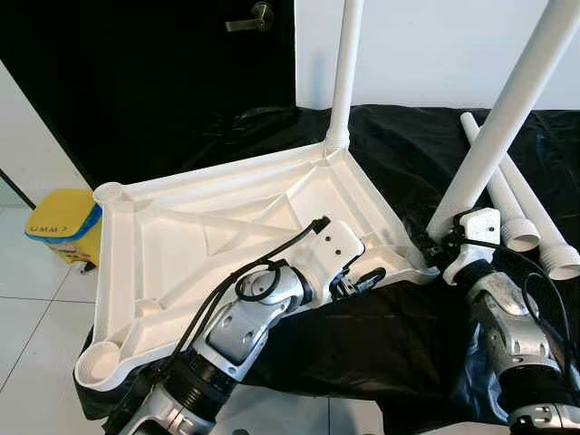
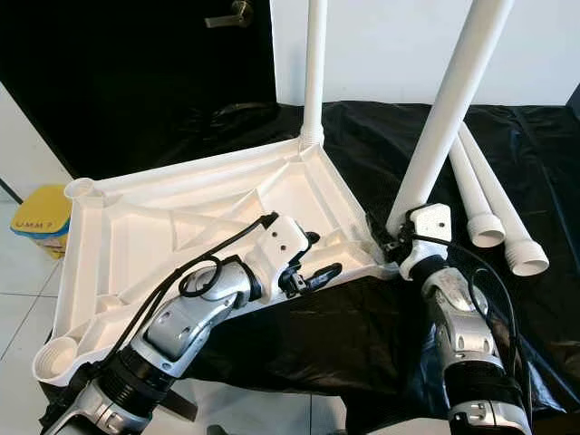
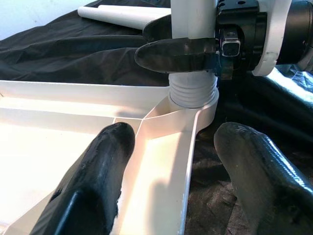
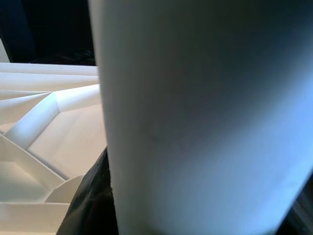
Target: Building children table
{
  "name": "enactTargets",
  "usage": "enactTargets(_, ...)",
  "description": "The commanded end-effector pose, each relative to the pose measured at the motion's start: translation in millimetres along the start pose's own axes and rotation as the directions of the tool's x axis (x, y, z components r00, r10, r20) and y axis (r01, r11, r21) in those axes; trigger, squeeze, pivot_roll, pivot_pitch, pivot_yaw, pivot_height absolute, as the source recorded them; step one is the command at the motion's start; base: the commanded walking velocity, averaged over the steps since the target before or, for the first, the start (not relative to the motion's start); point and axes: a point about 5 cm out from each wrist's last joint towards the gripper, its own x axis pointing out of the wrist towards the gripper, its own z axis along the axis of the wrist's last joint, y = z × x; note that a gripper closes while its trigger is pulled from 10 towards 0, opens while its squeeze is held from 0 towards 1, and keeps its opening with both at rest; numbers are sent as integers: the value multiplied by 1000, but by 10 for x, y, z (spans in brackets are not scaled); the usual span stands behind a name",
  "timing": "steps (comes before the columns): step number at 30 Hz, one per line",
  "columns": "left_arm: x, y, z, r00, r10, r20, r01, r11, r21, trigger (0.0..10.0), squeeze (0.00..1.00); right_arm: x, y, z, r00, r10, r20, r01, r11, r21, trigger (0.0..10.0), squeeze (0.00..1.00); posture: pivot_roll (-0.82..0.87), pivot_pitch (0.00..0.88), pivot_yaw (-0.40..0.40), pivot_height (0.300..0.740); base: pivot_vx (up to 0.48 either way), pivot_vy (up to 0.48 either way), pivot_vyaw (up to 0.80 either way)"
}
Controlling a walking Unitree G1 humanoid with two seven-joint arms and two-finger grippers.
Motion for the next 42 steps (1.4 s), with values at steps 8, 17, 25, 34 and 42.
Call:
enactTargets(8, 16, -39, -13, 997, -74, -2, 74, 997, 5, 10000, 0, -80, -23, -169, 996, -56, -69, 60, 996, 59, 10000, 0, -201, 31, 29, 740, 0, 0, 0)
enactTargets(17, 25, -50, -8, 997, -82, 0, 82, 997, 9, 10000, 0, -83, -68, -186, 954, -261, -145, 266, 964, 14, 10000, 0, -209, 27, 28, 740, 0, 0, 0)
enactTargets(25, 31, -61, -4, 996, -86, 3, 86, 996, 8, 10000, 0, -116, 41, -244, 870, -446, -209, 460, 888, 20, 10000, 0, -209, 23, 26, 740, 0, 0, 0)
enactTargets(34, 45, -87, 3, 995, -97, 7, 97, 995, 6, 10000, 0, -209, 371, -385, 618, -731, -290, 759, 651, -22, 10000, 0, -210, 27, 30, 740, 0, 0, 0)
enactTargets(42, 50, -88, 8, 995, -98, 7, 98, 995, 2, 10000, 0, -183, 397, -325, 631, -721, -286, 752, 659, -4, 10000, 0, -212, 38, 29, 740, 0, 0, 0)
